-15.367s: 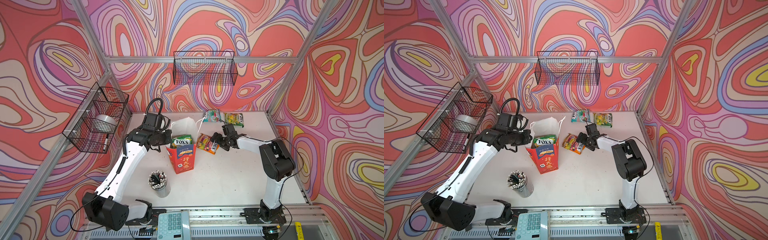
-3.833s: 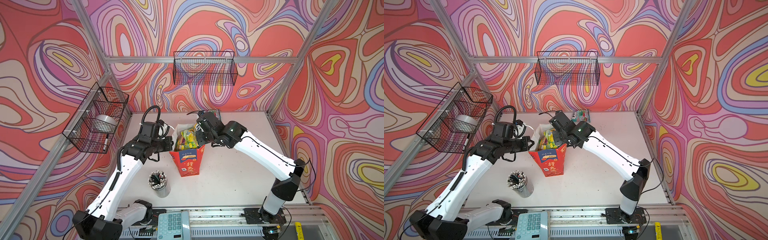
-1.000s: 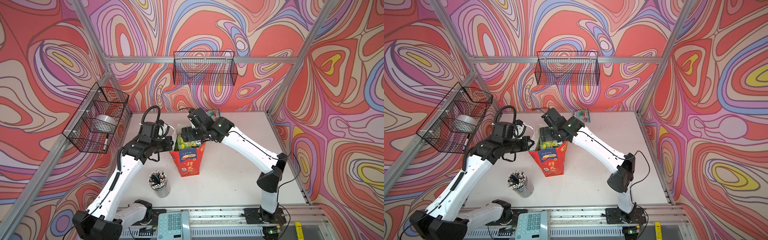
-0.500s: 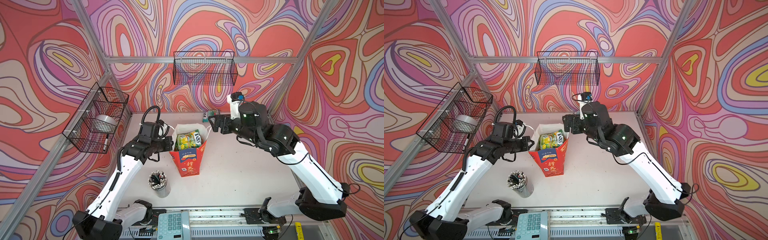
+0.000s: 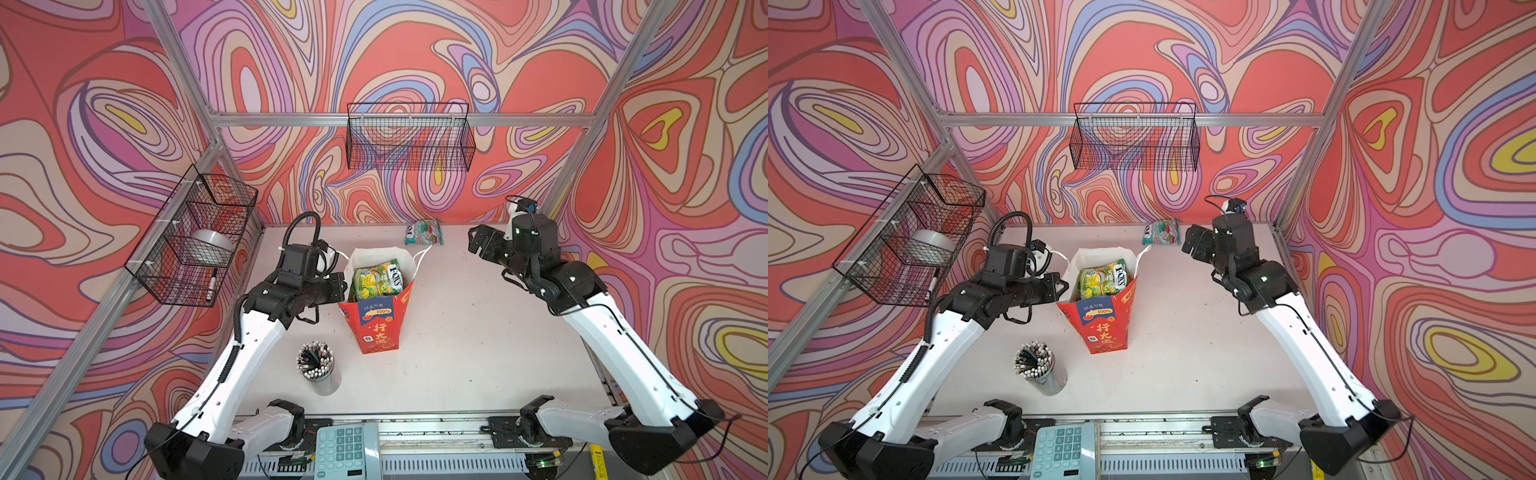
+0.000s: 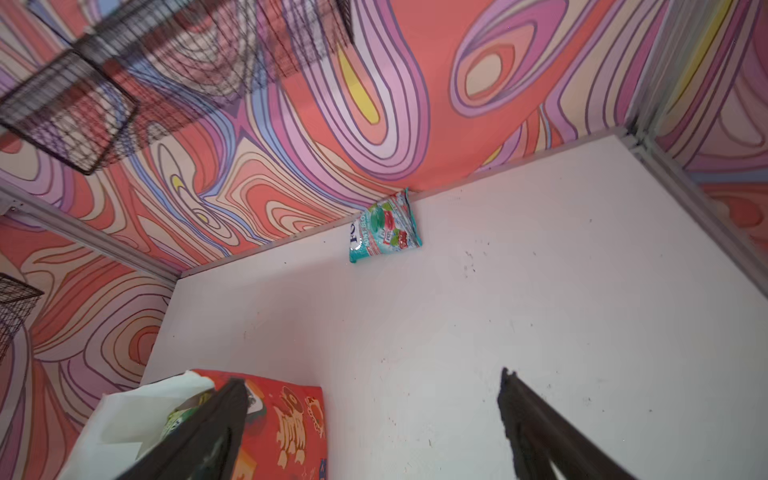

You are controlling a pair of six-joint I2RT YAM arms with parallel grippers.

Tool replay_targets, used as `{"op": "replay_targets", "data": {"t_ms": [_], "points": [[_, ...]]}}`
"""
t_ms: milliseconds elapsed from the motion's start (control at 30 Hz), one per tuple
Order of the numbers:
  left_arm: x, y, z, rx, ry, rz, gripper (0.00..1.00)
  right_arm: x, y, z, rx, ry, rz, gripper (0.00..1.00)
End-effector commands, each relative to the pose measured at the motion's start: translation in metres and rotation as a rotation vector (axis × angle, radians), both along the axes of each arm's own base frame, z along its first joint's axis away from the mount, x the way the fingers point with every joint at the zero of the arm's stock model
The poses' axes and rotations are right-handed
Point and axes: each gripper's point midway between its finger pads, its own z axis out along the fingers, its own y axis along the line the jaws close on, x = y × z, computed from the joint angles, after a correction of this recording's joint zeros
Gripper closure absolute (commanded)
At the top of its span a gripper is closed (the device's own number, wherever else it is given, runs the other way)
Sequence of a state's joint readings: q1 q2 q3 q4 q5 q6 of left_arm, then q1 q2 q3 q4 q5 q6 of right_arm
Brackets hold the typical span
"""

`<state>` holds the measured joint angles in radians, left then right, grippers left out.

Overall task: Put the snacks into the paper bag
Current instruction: 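Raise the right gripper out of the bag toward the teal Mint packet, then lower the right gripper onto the teal Mint packet and grasp it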

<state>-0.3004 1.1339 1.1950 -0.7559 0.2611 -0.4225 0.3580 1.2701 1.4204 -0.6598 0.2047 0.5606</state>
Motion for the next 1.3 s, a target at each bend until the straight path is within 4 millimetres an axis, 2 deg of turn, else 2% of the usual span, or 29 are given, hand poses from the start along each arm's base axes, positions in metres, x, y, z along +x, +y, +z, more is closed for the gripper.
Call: {"op": "replay_targets", "data": {"t_ms": [0, 167, 300, 433, 533, 700, 900, 967, 1267], "points": [[-0.001, -0.001, 0.017, -0.027, -0.058, -0.008, 1.00, 0.032, 0.003, -0.038, 0.121, 0.054, 0.043, 0.02], [-0.001, 0.000, 0.018, -0.019, -0.064, -0.005, 1.00, 0.100, -0.009, -0.110, 0.091, 0.180, 0.044, 0.02], [-0.001, -0.001, 0.017, -0.024, -0.061, -0.011, 1.00, 0.147, -0.003, -0.172, 0.092, 0.282, 0.096, 0.02], [0.000, -0.001, 0.015, -0.020, -0.054, -0.011, 1.00, 0.186, 0.003, -0.214, 0.076, 0.312, 0.124, 0.02], [0.000, -0.002, 0.015, -0.023, -0.048, -0.015, 1.00, 0.207, 0.009, -0.237, 0.082, 0.318, 0.147, 0.01], [-0.001, -0.003, 0.014, -0.027, -0.047, -0.019, 1.00, 0.239, 0.017, -0.271, 0.103, 0.314, 0.169, 0.02], [-0.001, -0.005, 0.014, -0.032, -0.045, -0.024, 1.00, 0.265, 0.017, -0.303, 0.122, 0.320, 0.174, 0.02], [-0.001, -0.005, 0.014, -0.036, -0.041, -0.026, 1.00, 0.272, 0.016, -0.311, 0.147, 0.326, 0.176, 0.02], [-0.002, -0.011, 0.013, -0.061, -0.029, -0.047, 1.00, 0.285, 0.034, -0.338, 0.268, 0.343, 0.238, 0.14]]}}
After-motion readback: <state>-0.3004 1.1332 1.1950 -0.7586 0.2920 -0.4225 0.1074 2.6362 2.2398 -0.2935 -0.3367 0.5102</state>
